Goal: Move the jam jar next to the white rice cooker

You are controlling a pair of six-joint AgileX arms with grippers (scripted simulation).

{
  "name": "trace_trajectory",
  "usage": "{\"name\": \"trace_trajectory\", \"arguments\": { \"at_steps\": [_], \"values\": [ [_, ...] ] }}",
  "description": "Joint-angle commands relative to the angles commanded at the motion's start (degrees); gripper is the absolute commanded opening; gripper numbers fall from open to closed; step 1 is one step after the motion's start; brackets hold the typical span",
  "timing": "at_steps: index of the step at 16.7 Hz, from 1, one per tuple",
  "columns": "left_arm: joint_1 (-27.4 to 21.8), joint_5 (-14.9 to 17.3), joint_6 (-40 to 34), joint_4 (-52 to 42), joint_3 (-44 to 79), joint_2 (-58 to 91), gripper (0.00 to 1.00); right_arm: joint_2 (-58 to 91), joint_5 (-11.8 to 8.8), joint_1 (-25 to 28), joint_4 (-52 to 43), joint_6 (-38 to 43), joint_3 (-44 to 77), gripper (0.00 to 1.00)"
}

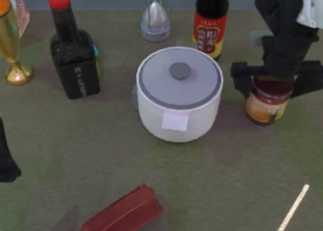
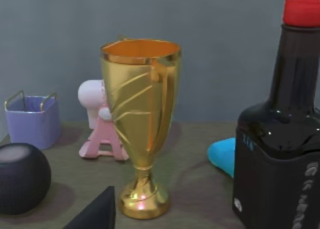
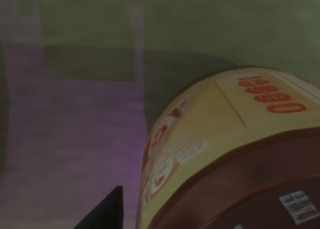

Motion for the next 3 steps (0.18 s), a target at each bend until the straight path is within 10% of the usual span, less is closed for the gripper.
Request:
{"name": "trace_trajectory", "arguments": {
  "at_steps": [3],
  "values": [
    [0.0, 0.0, 0.0, 0.0, 0.0, 0.0, 1.0, 0.0, 0.0, 0.0, 0.0, 0.0, 0.0, 1.0]
  ]
}}
